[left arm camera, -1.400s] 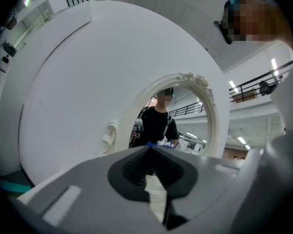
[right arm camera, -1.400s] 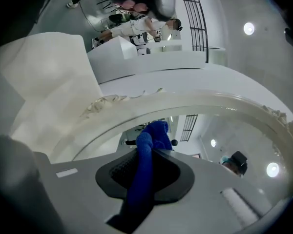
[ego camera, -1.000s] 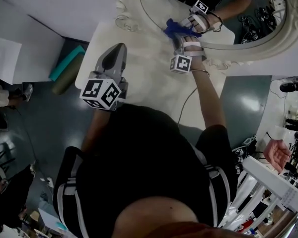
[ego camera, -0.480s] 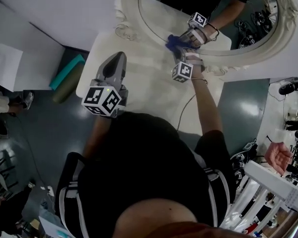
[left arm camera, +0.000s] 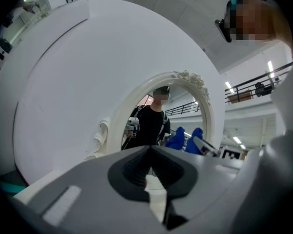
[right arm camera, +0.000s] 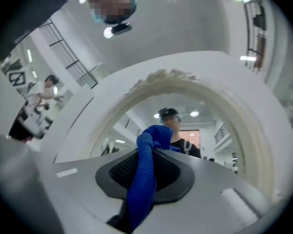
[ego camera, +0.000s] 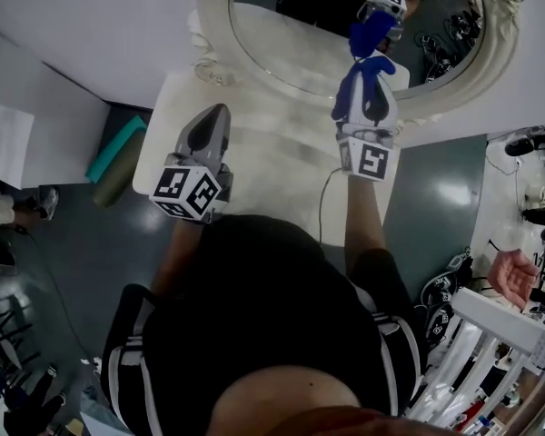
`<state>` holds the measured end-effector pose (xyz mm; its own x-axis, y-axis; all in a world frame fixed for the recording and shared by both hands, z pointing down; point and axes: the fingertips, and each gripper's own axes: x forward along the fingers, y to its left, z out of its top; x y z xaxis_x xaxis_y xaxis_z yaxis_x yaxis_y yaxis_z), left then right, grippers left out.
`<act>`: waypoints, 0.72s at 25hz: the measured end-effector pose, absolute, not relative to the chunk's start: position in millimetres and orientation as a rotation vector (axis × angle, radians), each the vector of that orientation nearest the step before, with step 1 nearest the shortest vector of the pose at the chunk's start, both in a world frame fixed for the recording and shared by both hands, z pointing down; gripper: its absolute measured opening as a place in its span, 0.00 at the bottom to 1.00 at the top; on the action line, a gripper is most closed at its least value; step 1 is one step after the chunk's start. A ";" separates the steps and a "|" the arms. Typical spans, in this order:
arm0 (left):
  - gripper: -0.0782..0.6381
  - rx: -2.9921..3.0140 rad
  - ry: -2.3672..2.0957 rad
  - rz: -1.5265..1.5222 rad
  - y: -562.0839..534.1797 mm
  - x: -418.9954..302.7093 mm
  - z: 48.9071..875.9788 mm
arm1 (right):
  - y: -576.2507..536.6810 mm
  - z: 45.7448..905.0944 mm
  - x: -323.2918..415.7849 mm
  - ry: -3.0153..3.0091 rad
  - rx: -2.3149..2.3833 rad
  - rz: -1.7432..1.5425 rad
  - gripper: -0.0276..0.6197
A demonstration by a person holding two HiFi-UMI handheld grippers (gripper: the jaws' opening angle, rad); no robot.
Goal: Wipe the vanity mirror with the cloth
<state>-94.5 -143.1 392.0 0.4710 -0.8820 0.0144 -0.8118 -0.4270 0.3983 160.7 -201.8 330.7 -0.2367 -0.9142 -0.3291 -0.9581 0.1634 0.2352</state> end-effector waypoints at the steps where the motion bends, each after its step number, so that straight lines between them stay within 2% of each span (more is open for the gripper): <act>1: 0.12 2.377 -1.422 -0.277 -143.5 -91.7 391.6 | -196.8 309.4 180.4 2.195 -1.893 0.574 0.14; 9: 0.12 2.399 -1.405 -0.281 -142.1 -78.5 386.1 | -202.1 235.3 276.8 1.882 -2.122 0.508 0.14; 18: 0.12 2.394 -1.407 -0.270 -142.7 -76.0 389.1 | -219.9 204.6 283.6 1.823 -2.117 0.575 0.15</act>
